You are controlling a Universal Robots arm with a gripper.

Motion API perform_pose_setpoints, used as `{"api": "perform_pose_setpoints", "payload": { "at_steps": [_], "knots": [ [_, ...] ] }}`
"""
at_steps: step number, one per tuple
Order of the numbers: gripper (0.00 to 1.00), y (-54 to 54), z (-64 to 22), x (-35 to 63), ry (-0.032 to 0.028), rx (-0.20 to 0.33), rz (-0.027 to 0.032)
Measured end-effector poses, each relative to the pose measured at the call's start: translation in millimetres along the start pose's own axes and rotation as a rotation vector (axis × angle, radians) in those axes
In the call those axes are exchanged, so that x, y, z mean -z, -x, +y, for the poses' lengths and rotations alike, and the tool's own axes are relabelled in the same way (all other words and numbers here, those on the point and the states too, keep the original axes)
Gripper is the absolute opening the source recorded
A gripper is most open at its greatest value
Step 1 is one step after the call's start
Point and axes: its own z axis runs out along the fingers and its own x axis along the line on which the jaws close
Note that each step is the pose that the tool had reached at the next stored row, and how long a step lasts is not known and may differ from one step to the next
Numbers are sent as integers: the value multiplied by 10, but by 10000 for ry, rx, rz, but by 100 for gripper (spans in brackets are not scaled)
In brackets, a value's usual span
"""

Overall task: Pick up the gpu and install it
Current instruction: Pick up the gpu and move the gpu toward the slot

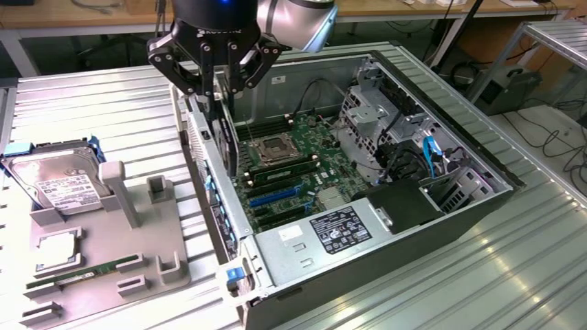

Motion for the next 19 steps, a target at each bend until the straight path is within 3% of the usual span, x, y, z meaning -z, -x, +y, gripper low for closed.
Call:
{"api": "perform_pose_setpoints", "payload": {
  "at_steps": [19],
  "knots": [
    [26, 112, 7, -26, 1, 0, 2]
  ]
}}
